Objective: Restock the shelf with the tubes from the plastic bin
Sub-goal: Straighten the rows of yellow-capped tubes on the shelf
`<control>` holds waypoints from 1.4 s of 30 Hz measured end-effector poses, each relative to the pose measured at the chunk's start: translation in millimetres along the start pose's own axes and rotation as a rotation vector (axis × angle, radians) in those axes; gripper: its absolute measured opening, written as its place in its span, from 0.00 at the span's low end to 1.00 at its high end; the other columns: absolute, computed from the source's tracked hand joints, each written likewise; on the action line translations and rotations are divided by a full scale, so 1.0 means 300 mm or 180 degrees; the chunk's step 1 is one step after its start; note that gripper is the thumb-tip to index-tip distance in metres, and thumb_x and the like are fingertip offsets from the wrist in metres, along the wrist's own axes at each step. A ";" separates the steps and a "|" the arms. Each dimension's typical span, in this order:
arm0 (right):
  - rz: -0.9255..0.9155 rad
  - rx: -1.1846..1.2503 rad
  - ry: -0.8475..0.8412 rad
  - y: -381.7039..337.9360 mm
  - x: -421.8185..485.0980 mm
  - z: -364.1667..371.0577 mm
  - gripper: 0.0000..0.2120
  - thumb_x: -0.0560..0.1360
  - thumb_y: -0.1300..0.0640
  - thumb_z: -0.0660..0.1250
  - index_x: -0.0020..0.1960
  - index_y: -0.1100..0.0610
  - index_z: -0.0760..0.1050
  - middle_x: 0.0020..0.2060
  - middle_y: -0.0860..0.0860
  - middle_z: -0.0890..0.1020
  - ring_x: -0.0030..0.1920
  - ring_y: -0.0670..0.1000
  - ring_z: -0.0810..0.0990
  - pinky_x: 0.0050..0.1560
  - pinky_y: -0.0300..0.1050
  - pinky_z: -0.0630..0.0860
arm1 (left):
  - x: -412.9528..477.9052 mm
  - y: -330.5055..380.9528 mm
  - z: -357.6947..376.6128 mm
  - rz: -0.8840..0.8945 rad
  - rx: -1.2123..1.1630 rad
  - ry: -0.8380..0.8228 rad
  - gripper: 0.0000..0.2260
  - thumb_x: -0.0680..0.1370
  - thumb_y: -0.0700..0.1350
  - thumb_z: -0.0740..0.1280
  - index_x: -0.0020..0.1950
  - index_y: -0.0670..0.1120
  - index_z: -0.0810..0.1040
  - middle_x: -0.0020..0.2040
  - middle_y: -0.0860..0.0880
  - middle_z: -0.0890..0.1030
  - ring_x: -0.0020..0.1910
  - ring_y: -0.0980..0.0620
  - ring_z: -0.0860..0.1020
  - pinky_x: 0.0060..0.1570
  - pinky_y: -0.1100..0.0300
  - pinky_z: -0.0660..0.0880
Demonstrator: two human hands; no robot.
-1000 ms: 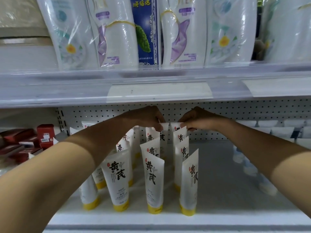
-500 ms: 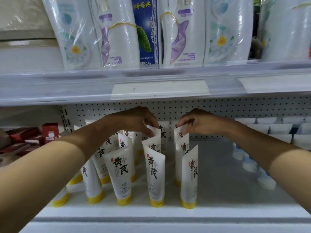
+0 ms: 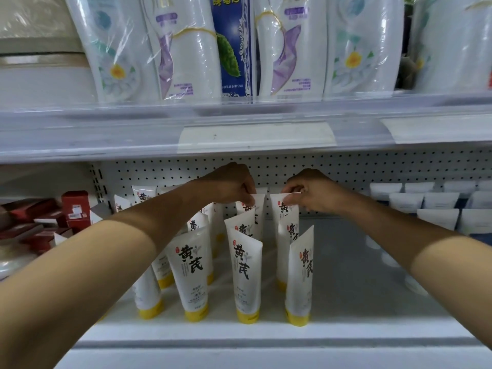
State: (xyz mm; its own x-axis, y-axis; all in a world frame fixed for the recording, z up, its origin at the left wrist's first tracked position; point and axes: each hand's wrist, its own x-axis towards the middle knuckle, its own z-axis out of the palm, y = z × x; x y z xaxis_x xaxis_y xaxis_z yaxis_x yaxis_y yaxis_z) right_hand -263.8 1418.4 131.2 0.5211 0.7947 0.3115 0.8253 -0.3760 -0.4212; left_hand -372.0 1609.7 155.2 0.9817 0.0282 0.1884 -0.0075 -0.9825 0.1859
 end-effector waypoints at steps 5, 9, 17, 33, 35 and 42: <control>0.0009 -0.0078 -0.0011 -0.001 0.003 -0.002 0.04 0.74 0.56 0.72 0.48 0.55 0.82 0.37 0.43 0.79 0.33 0.38 0.74 0.37 0.36 0.69 | -0.006 0.012 0.000 0.0025 -0.0126 -0.0039 0.07 0.73 0.45 0.73 0.49 0.45 0.85 0.39 0.56 0.82 0.40 0.61 0.78 0.40 0.71 0.70; -0.0018 -0.0103 -0.0037 0.012 0.006 0.000 0.04 0.73 0.56 0.73 0.47 0.55 0.82 0.41 0.46 0.81 0.38 0.42 0.77 0.44 0.41 0.74 | -0.010 0.026 -0.004 0.0058 -0.0178 -0.0061 0.06 0.73 0.44 0.73 0.48 0.44 0.85 0.38 0.55 0.82 0.40 0.61 0.80 0.45 0.67 0.75; -0.0040 -0.0132 -0.0125 0.024 0.009 -0.004 0.03 0.72 0.54 0.73 0.46 0.51 0.83 0.45 0.45 0.83 0.48 0.47 0.80 0.55 0.51 0.77 | -0.006 0.032 0.002 0.0070 -0.0167 -0.0124 0.06 0.74 0.45 0.72 0.48 0.44 0.85 0.40 0.55 0.83 0.41 0.59 0.80 0.43 0.66 0.75; -0.0012 -0.0366 0.0194 -0.013 -0.029 -0.033 0.08 0.74 0.48 0.70 0.52 0.47 0.81 0.47 0.42 0.82 0.49 0.43 0.79 0.56 0.48 0.77 | -0.033 0.020 -0.056 0.0048 -0.0171 0.0100 0.11 0.75 0.52 0.71 0.55 0.52 0.80 0.49 0.56 0.80 0.47 0.59 0.78 0.46 0.70 0.72; -0.0083 -0.0622 0.0462 -0.027 -0.051 -0.051 0.09 0.75 0.46 0.68 0.54 0.45 0.80 0.48 0.40 0.79 0.51 0.44 0.77 0.56 0.46 0.75 | -0.067 0.037 -0.086 0.0073 -0.0167 0.0237 0.08 0.76 0.55 0.68 0.53 0.54 0.79 0.47 0.60 0.78 0.44 0.62 0.75 0.40 0.75 0.68; -0.0546 0.0230 -0.0409 -0.111 -0.137 -0.095 0.08 0.75 0.52 0.70 0.52 0.52 0.82 0.46 0.42 0.84 0.44 0.36 0.79 0.41 0.23 0.70 | -0.208 0.089 -0.121 0.0098 0.0180 -0.0269 0.22 0.73 0.64 0.65 0.32 0.47 0.80 0.28 0.54 0.76 0.27 0.56 0.73 0.34 0.62 0.71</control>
State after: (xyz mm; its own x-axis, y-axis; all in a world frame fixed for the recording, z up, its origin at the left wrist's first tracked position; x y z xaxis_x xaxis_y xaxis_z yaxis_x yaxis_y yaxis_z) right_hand -306.6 1384.6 156.7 0.3387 0.8999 0.2747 0.8792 -0.1988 -0.4330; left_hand -440.4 1588.5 183.3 0.9937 -0.0154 0.1107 -0.0294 -0.9916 0.1262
